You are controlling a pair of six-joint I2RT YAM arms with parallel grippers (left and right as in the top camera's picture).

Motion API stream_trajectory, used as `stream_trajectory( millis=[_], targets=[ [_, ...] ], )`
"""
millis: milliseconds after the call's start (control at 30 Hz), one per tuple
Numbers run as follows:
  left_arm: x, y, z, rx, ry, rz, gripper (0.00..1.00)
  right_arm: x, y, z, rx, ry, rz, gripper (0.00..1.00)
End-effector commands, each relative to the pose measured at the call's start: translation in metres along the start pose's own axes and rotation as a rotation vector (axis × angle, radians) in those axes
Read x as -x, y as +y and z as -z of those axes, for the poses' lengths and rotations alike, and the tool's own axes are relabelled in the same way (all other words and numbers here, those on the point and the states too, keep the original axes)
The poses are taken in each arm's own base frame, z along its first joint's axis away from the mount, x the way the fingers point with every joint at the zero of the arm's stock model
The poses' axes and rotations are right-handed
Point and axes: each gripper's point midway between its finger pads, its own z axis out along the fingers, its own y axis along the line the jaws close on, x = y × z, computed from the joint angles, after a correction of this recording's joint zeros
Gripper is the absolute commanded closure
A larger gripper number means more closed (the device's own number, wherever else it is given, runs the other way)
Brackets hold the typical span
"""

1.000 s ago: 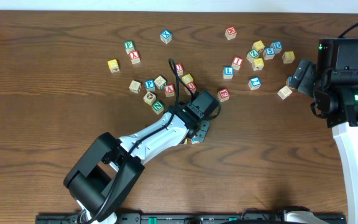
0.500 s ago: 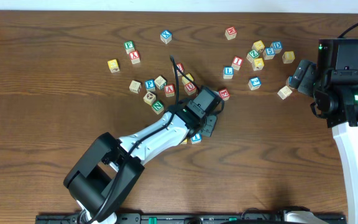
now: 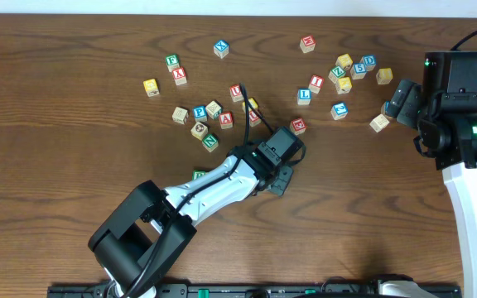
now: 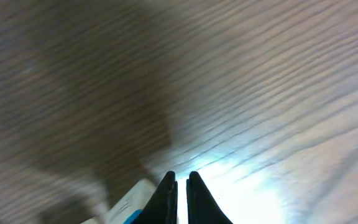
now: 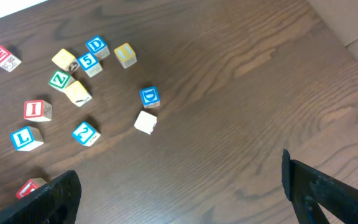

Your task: Spell out ROBOT

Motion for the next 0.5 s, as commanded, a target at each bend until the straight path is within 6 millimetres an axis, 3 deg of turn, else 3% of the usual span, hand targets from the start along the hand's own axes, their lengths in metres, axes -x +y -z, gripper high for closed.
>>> stream_trajectory(
  millis=[0,467],
  targets=[
    [0.0112,0.0121,0.0119,0.077,-0.043,-0.020,0.93,0.0060,-0.0031,0.0038,-0.009,-0.020,-0.001,0.01],
    [0.0094,0.0126,0.0118,0.078,-0.035,-0.019,0.93,0.0060,-0.0031,0.0038,-0.009,-0.020,-0.001,0.01]
  ],
)
